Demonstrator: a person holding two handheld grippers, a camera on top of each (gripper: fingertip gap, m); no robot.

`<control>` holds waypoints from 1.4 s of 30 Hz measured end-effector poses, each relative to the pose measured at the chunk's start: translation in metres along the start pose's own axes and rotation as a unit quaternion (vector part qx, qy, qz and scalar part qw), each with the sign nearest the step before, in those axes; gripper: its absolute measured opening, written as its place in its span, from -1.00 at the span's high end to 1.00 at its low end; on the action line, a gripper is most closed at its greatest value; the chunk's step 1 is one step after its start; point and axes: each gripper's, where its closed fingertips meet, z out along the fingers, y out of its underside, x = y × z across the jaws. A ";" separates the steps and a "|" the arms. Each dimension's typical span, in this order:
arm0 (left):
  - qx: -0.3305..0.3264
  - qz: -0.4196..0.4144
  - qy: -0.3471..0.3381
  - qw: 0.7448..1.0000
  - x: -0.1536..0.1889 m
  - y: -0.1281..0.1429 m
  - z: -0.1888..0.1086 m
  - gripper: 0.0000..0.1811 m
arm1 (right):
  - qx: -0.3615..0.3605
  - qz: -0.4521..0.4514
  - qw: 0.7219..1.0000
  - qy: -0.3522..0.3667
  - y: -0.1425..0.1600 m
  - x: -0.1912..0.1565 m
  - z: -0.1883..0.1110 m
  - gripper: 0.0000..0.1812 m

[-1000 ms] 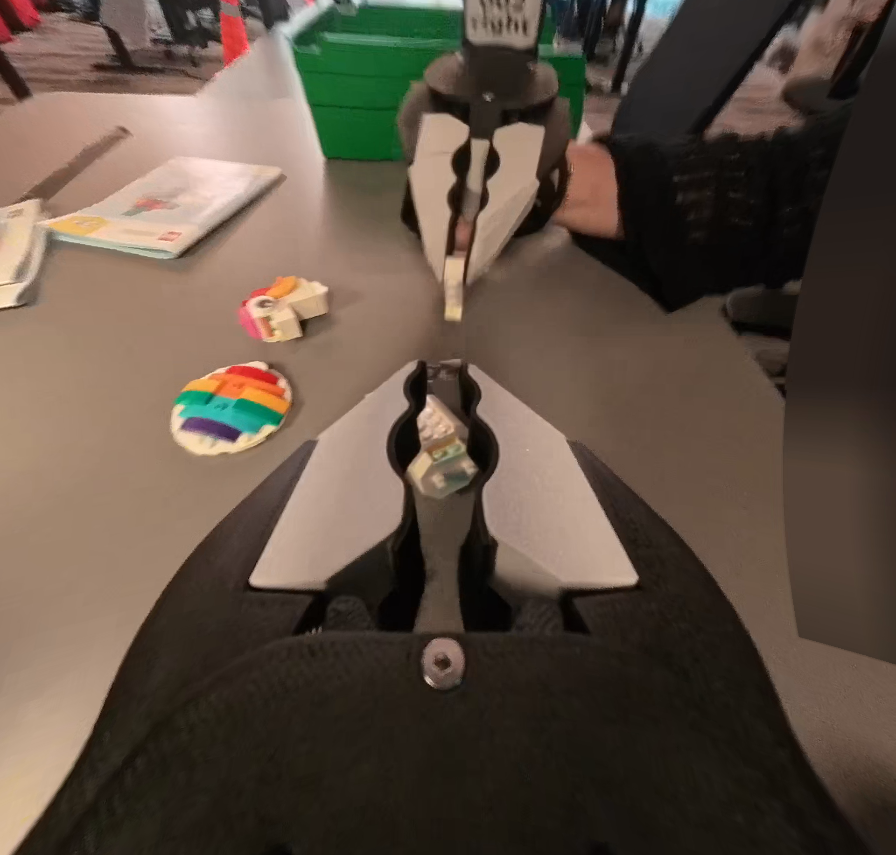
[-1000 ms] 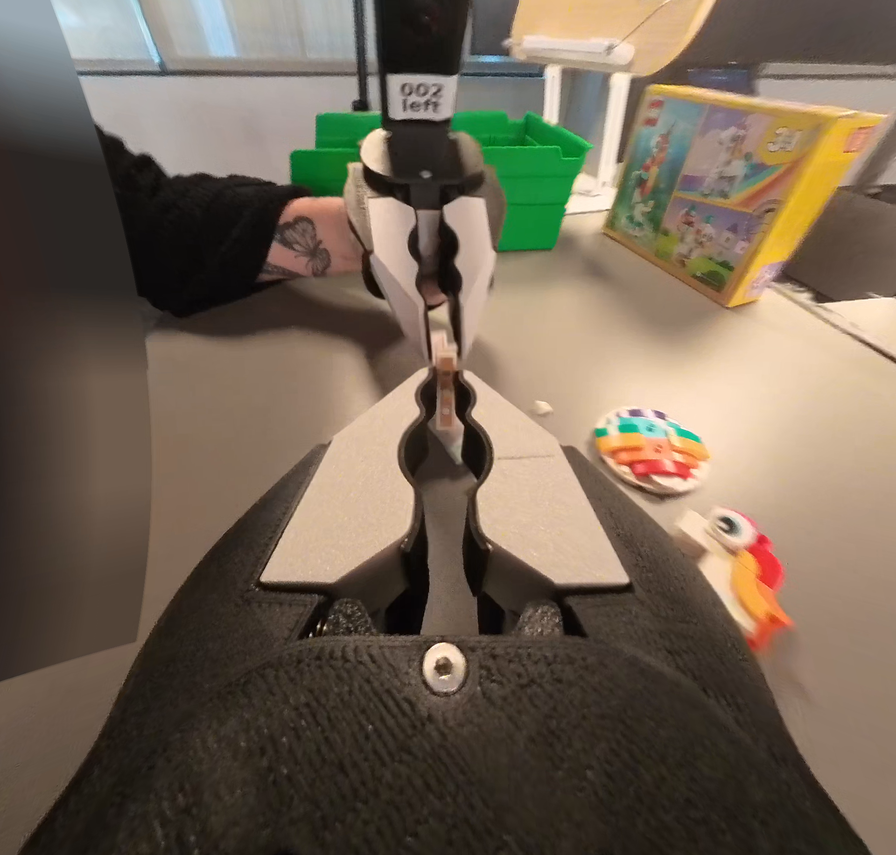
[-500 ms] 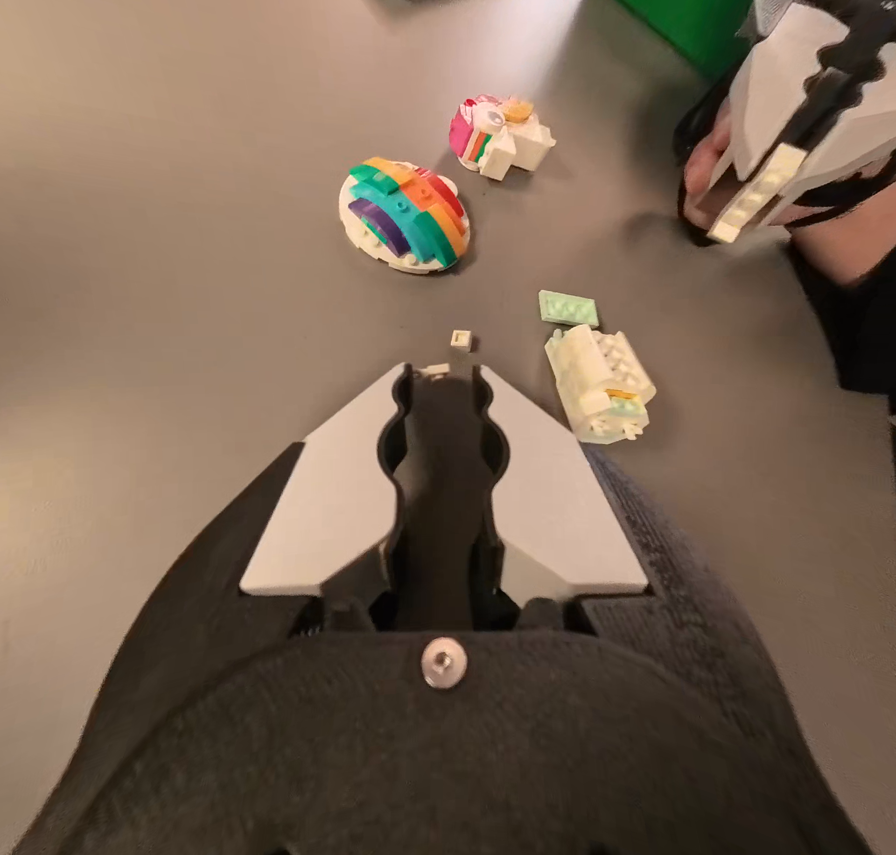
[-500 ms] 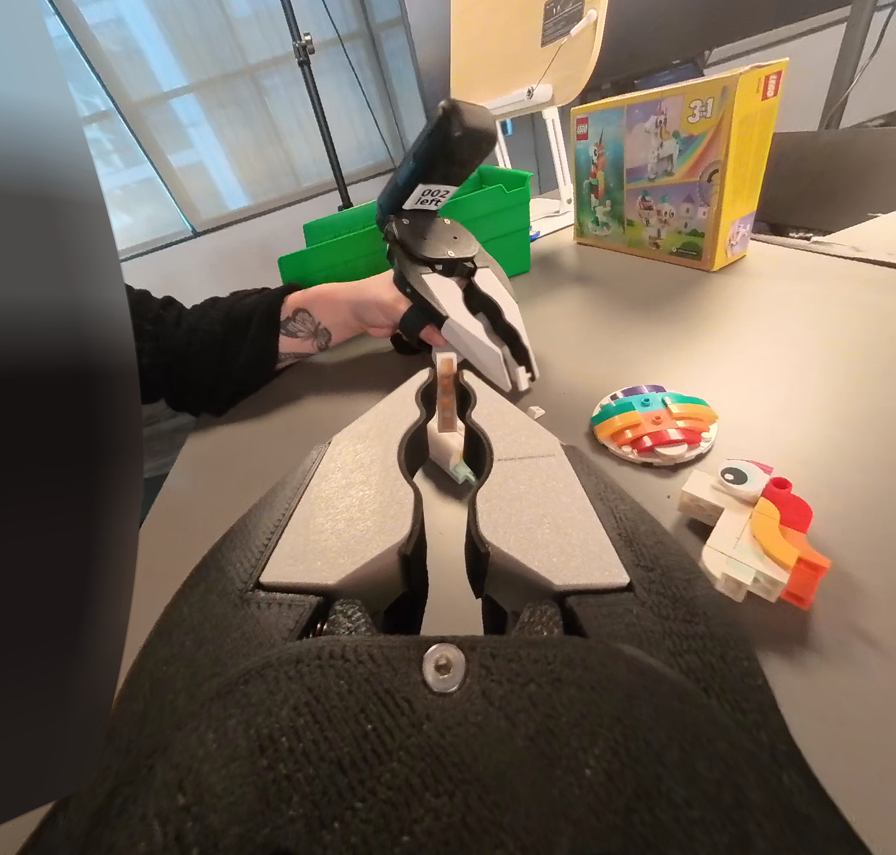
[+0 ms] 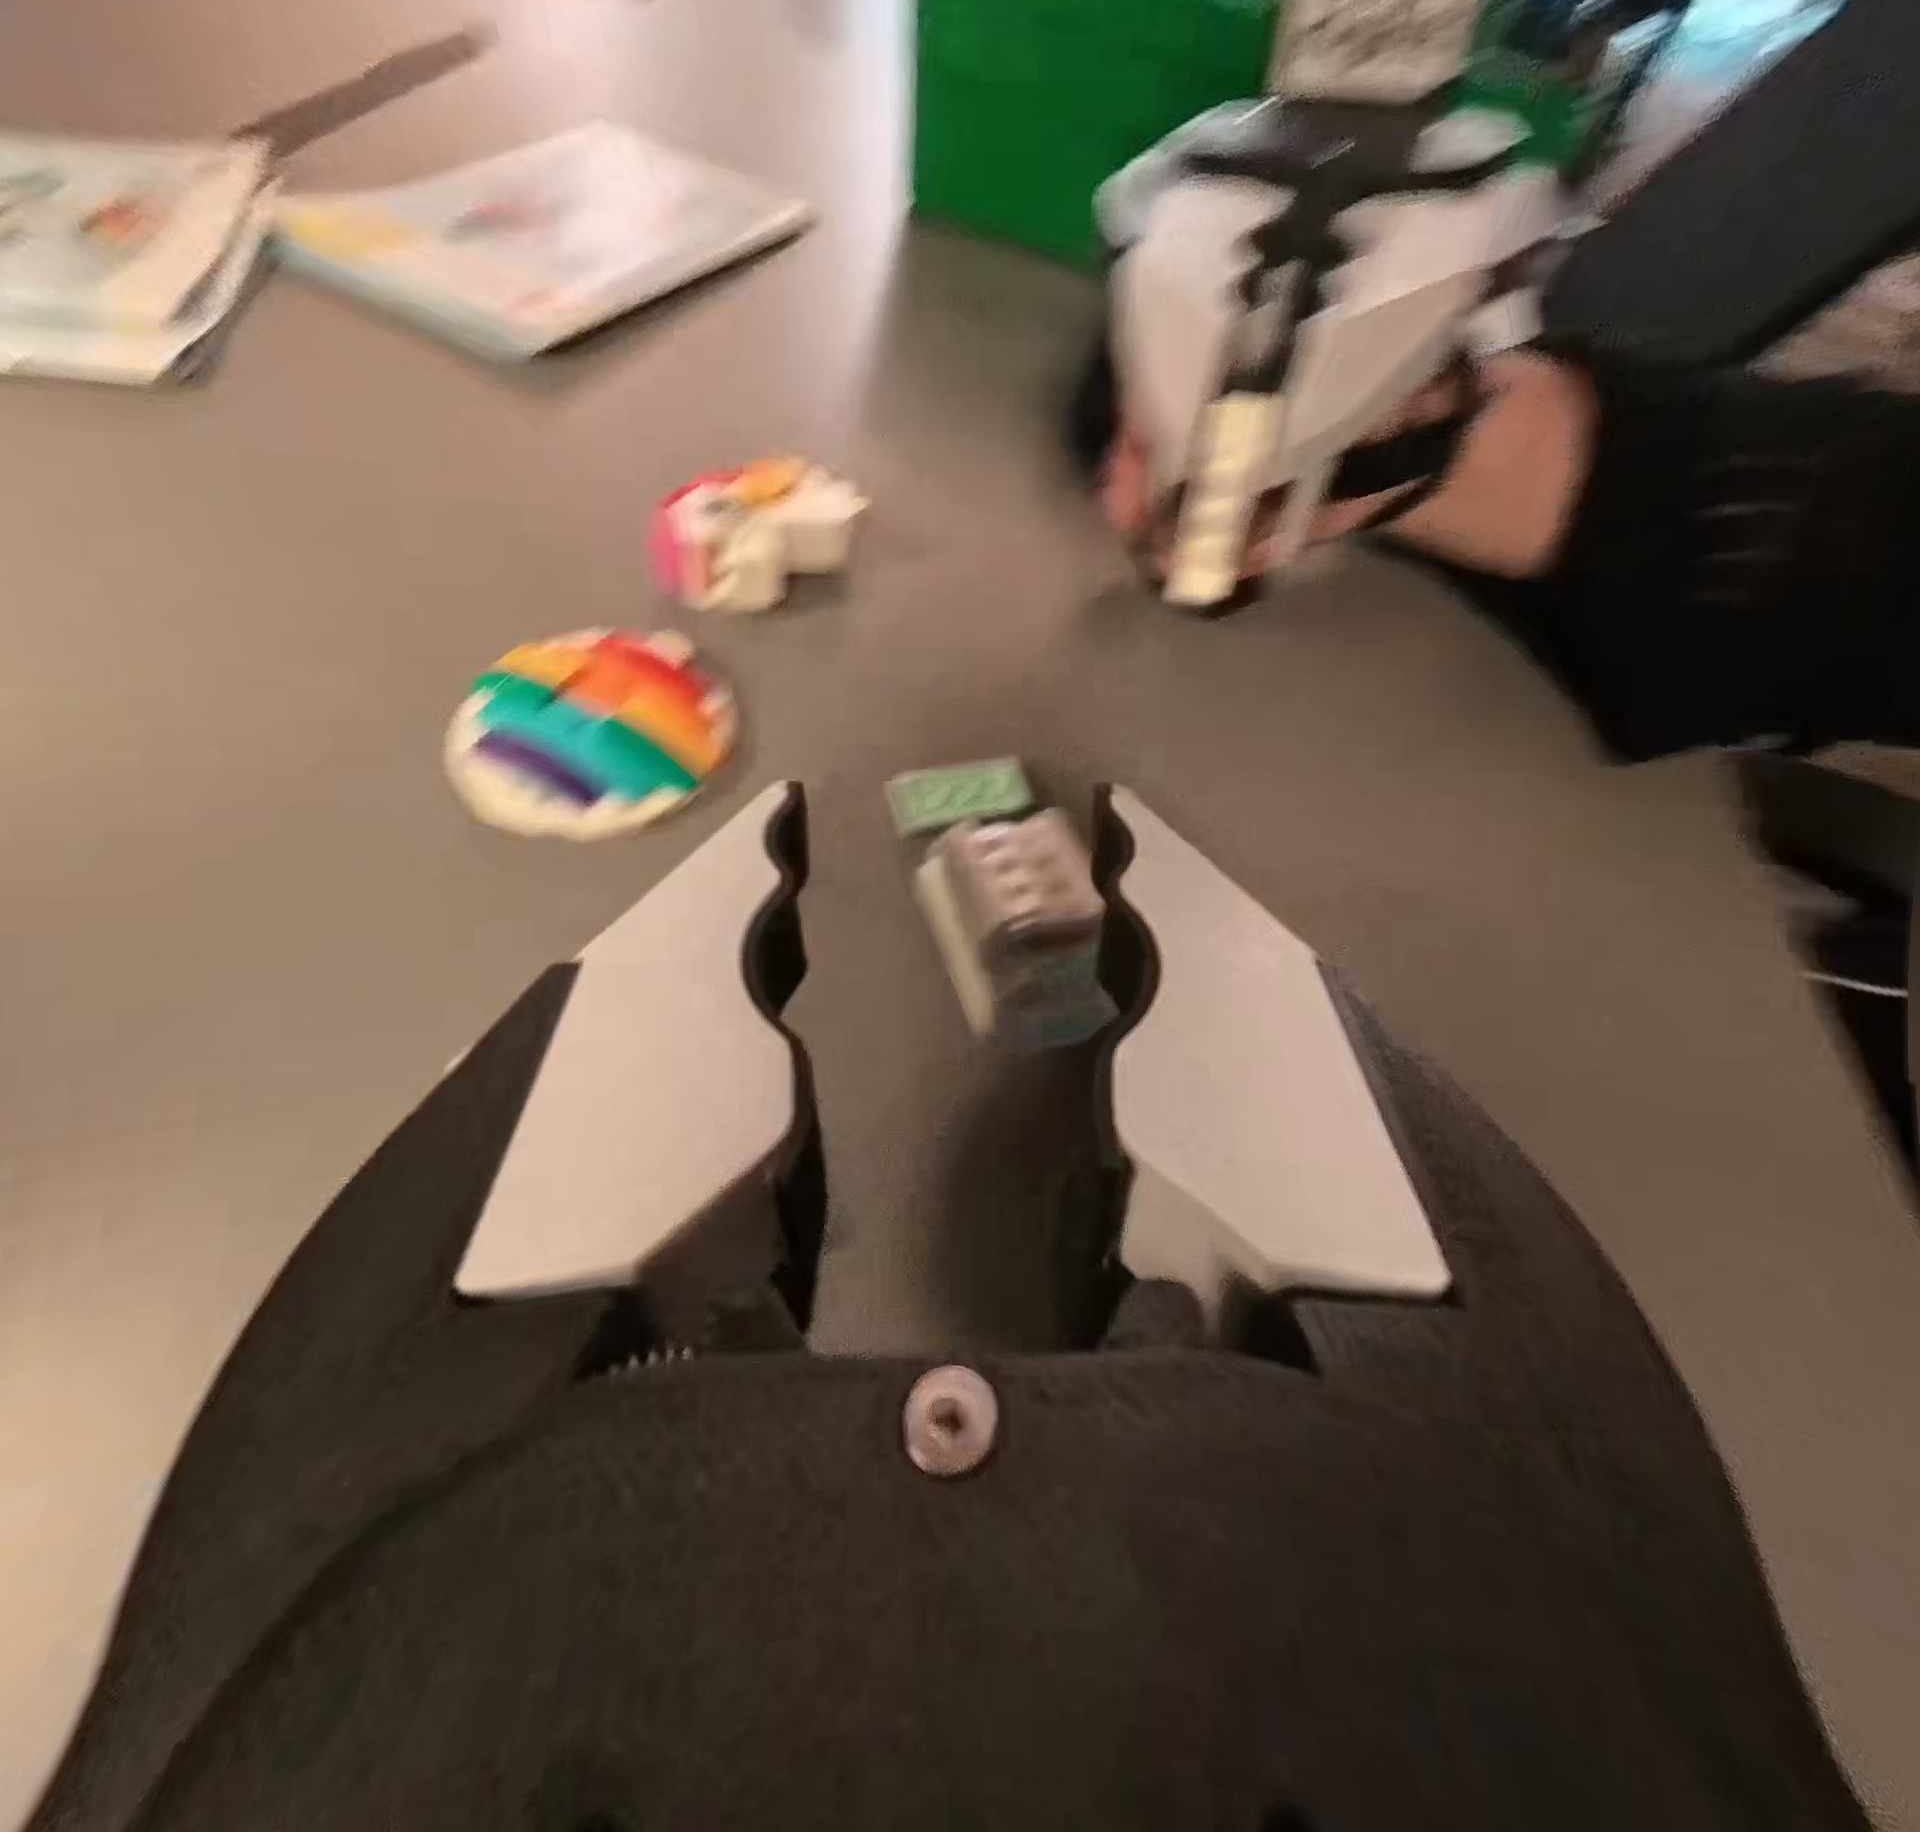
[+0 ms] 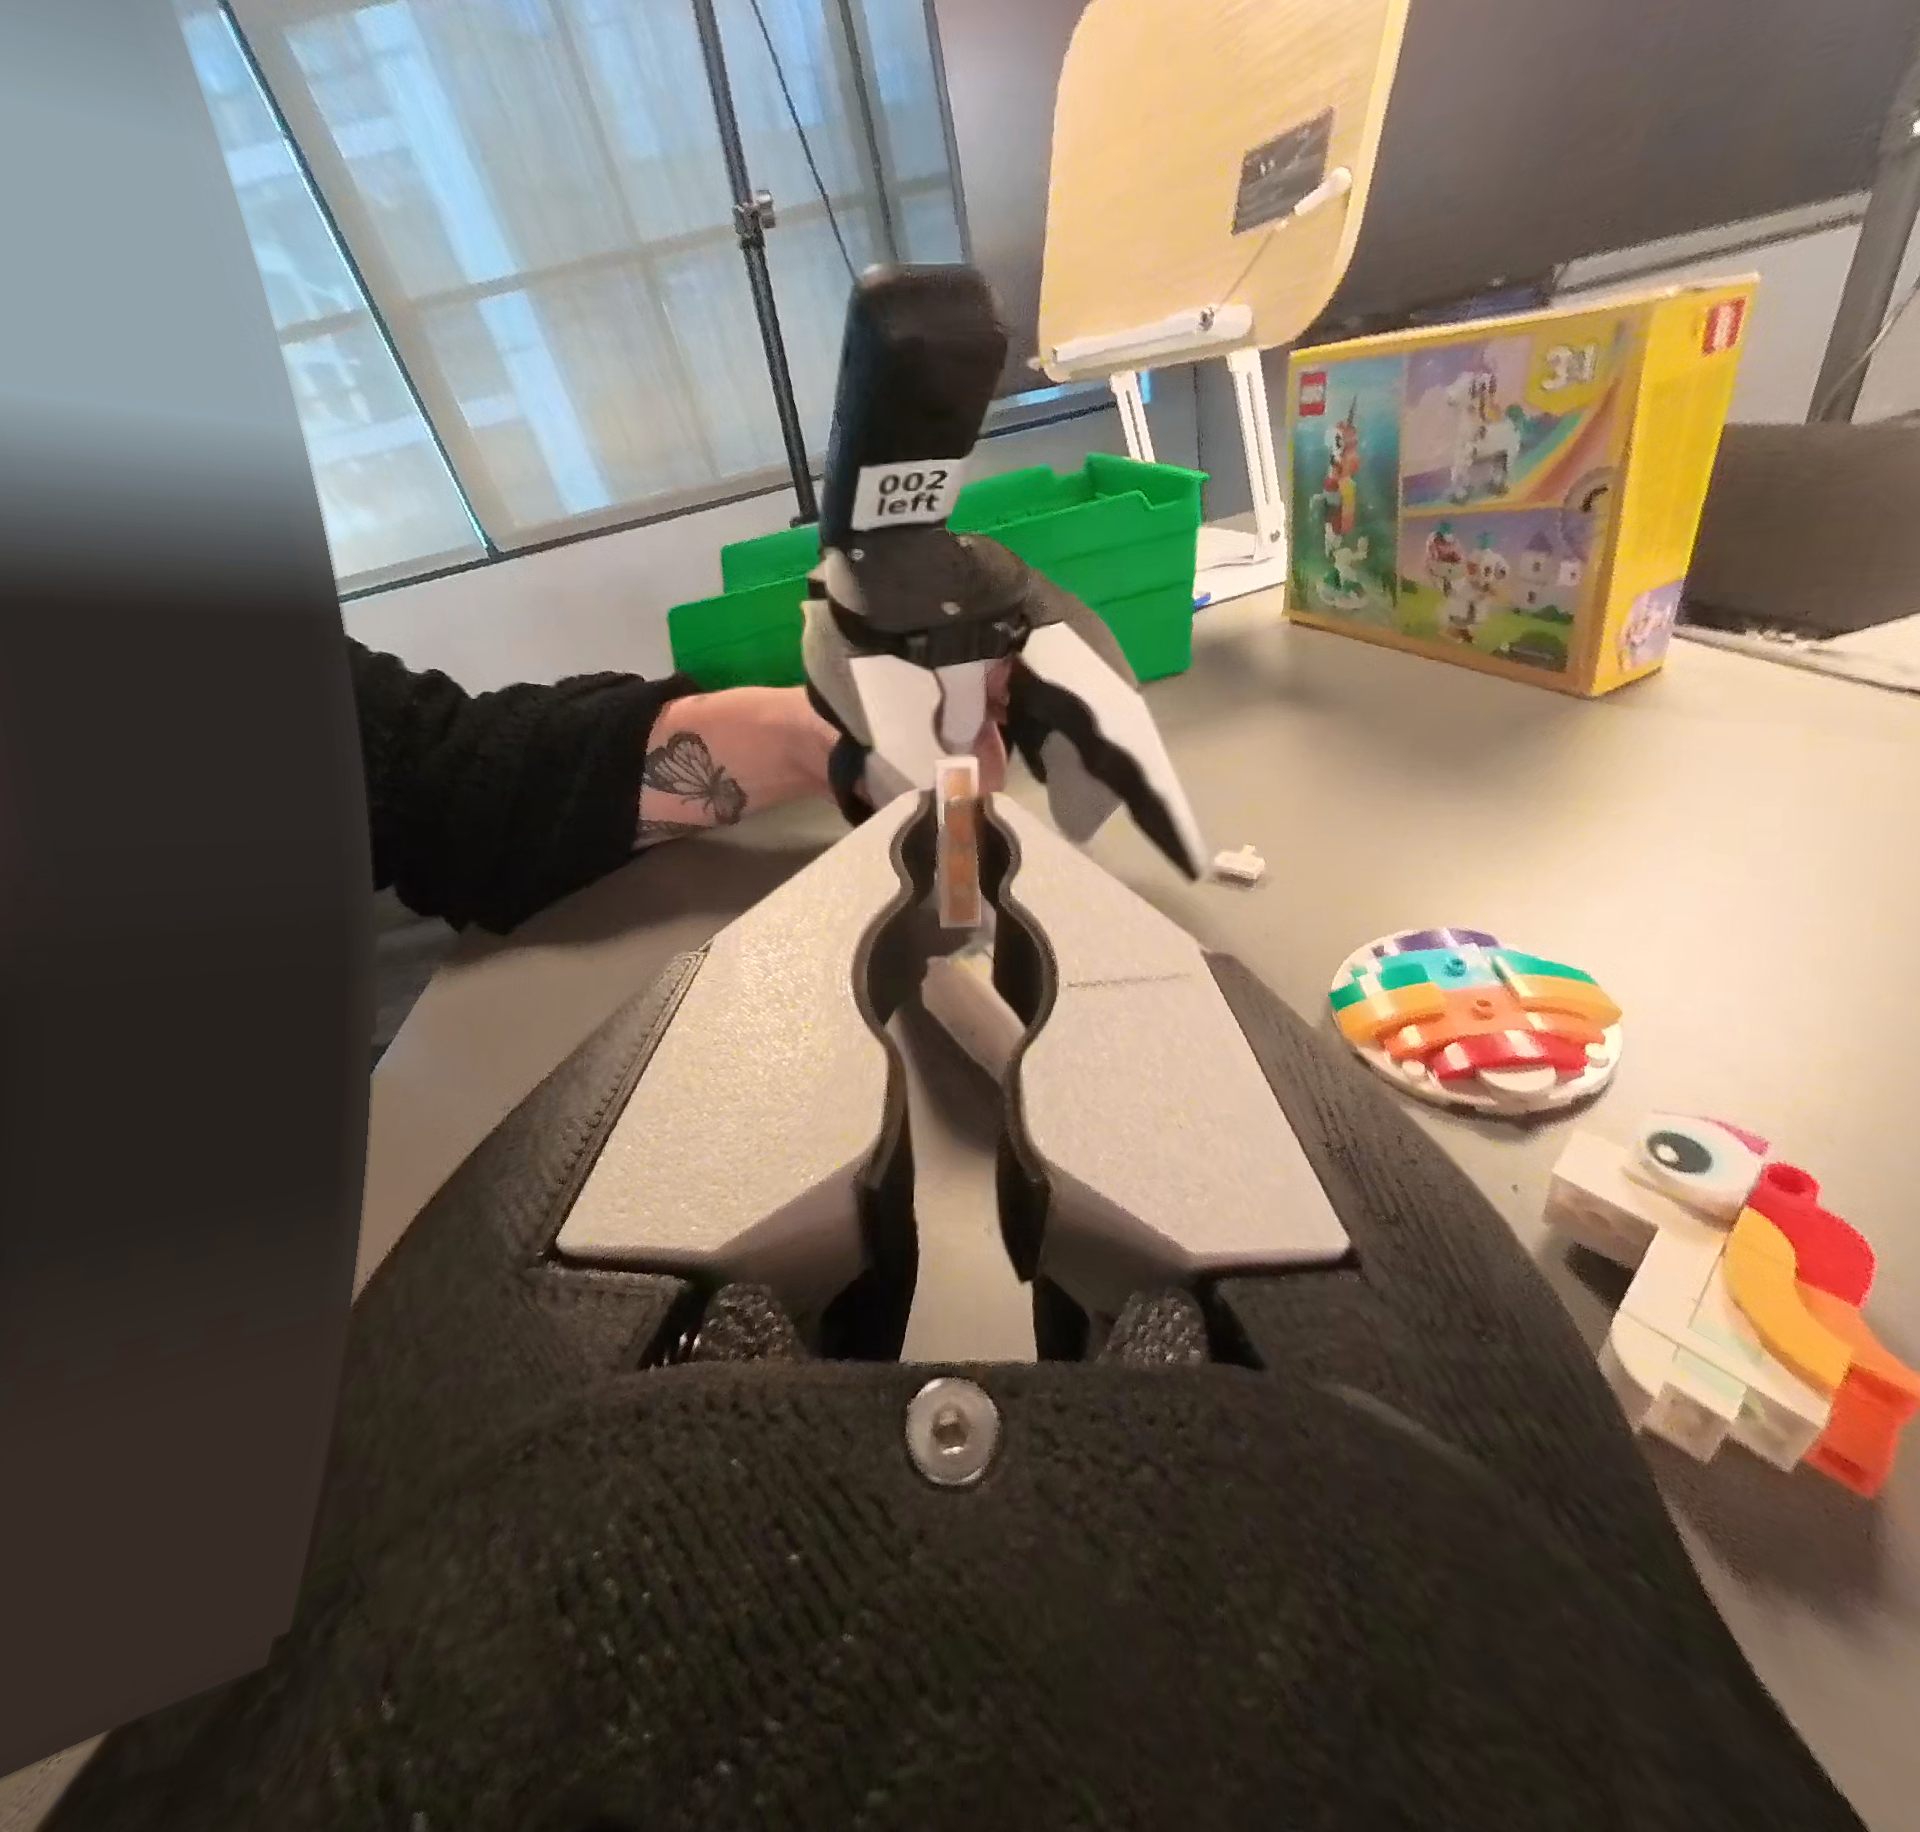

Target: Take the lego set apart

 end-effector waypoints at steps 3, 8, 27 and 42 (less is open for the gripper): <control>0.068 0.012 0.083 0.994 0.034 -0.024 -0.002 0.53 | 0.014 -0.017 1.000 -0.015 -0.005 -0.009 0.002 0.94; 0.121 0.033 0.122 0.985 0.052 -0.039 -0.008 0.75 | 0.014 -0.033 0.999 -0.034 -0.005 -0.019 0.007 0.94; 0.115 0.071 0.129 0.982 0.062 -0.039 -0.003 0.92 | -0.002 -0.050 0.998 -0.034 0.001 -0.022 0.008 0.86; 0.218 -0.002 -0.037 0.975 -0.024 -0.059 -0.075 0.92 | 0.035 -0.077 0.992 0.098 -0.026 0.033 -0.045 0.94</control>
